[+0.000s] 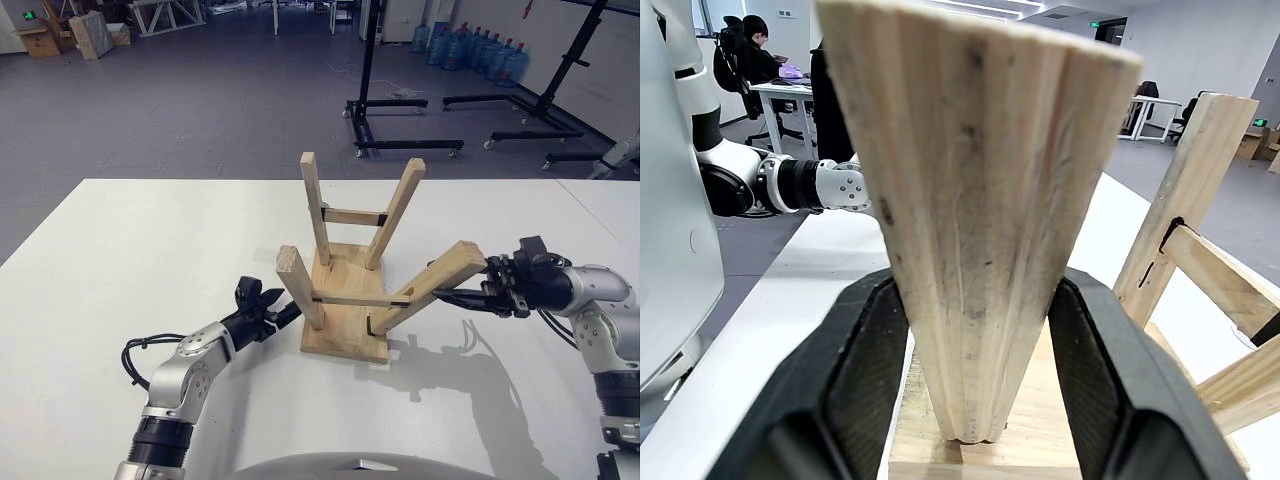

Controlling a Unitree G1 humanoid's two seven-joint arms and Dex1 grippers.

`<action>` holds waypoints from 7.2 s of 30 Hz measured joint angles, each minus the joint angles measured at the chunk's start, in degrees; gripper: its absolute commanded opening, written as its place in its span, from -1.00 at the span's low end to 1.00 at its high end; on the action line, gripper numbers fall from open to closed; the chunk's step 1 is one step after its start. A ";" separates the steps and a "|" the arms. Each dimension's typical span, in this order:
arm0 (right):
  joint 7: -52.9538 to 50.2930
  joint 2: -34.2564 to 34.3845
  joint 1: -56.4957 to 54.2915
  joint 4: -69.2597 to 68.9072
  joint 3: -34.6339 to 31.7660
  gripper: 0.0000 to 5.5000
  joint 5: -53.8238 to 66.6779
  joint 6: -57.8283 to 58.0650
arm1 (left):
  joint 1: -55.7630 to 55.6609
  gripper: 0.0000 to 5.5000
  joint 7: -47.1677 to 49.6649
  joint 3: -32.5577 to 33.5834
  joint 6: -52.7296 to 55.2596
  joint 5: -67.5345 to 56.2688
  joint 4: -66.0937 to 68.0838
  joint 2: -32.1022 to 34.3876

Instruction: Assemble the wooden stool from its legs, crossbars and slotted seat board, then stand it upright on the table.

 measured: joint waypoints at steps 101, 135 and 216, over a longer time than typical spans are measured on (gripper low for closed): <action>-13.89 -0.71 18.70 -5.33 8.35 0.46 -12.83 -0.26 | 1.43 0.41 0.07 -5.37 -1.04 5.74 -3.06 -0.66; -32.11 10.87 9.68 27.37 14.54 0.46 -22.00 -33.16 | 4.77 0.41 1.90 -6.07 -0.57 5.08 -6.03 -1.82; -66.06 23.05 3.56 -18.37 3.88 0.46 -43.47 -37.57 | -11.66 0.41 12.99 -1.82 8.40 -12.56 -32.74 0.31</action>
